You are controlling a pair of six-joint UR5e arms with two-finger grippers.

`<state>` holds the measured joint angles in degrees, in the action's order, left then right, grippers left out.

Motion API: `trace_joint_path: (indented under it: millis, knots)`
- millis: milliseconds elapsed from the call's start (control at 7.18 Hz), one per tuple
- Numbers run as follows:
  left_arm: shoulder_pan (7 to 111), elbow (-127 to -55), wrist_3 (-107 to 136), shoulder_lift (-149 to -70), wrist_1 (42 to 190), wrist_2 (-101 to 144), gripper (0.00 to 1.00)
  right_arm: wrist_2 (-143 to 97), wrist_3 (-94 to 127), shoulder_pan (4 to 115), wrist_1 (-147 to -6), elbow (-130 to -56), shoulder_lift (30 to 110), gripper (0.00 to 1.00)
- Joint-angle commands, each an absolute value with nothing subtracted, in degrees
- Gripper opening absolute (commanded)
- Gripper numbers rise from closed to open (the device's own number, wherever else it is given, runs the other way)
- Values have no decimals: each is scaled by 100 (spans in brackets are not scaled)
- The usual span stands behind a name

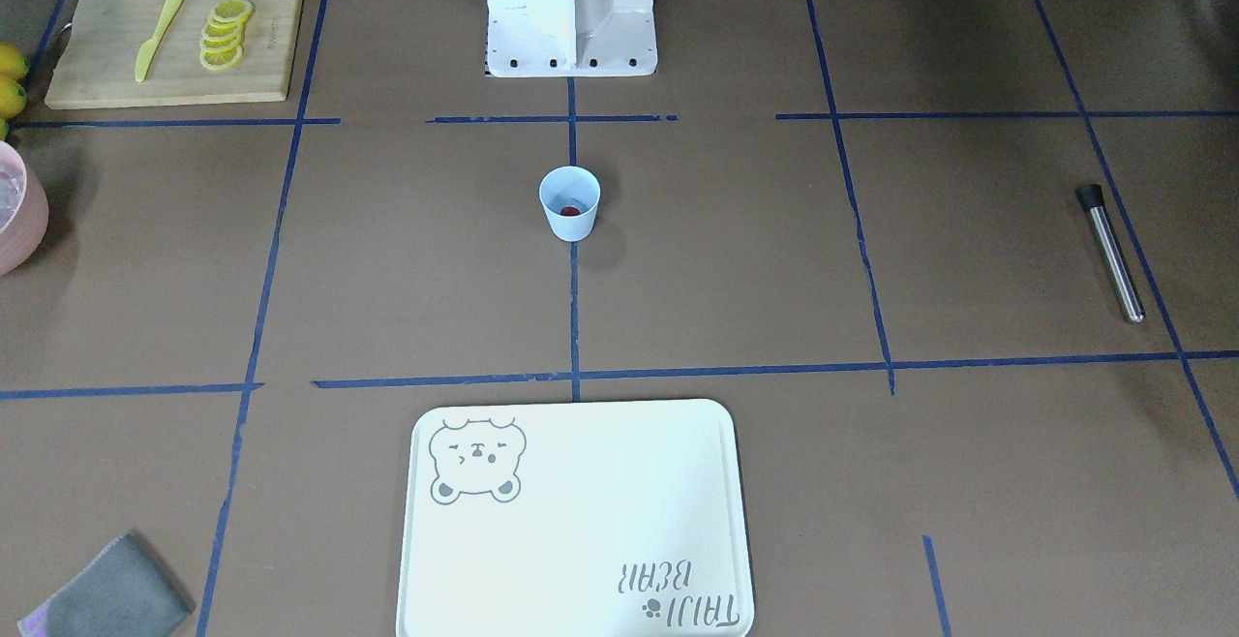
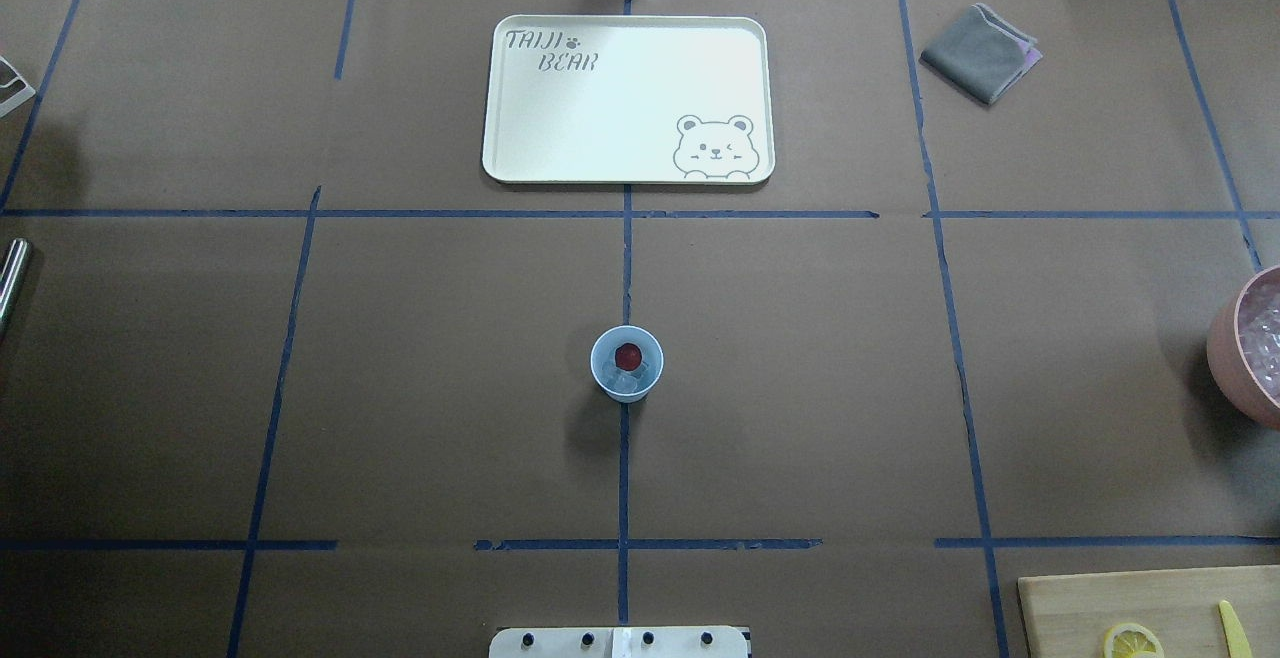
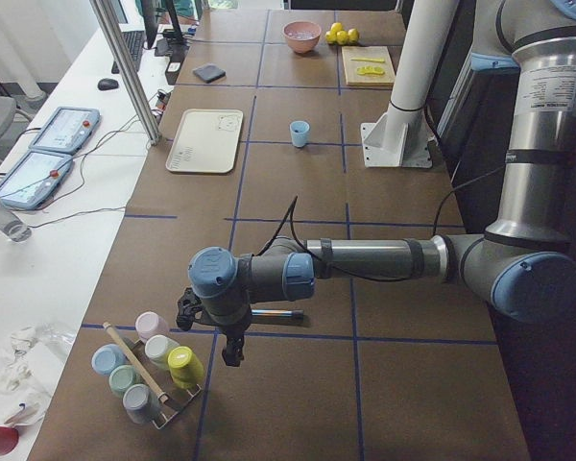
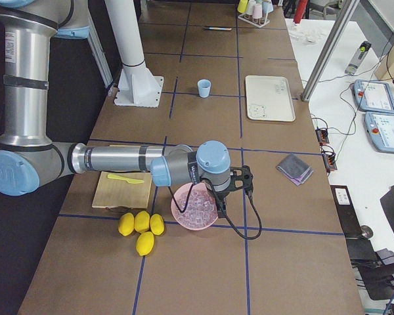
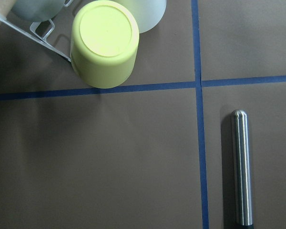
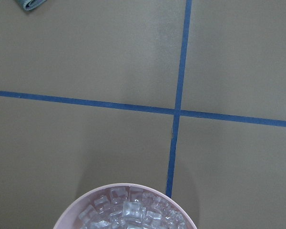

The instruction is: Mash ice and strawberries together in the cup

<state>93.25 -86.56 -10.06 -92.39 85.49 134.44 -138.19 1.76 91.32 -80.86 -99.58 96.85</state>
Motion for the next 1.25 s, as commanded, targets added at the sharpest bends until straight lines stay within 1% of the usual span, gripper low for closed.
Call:
trace_joint_path:
  millis: [0, 1115]
  knots:
    - [9351, -8684, -1002, -9229, 8552, 13439, 100, -13816, 176, 9132, -8077, -9958, 9686, 99]
    - [9387, -8719, -1011, -9220, 8587, 13447, 100, -13729, 211, 9114, -7945, -9993, 9756, 99]
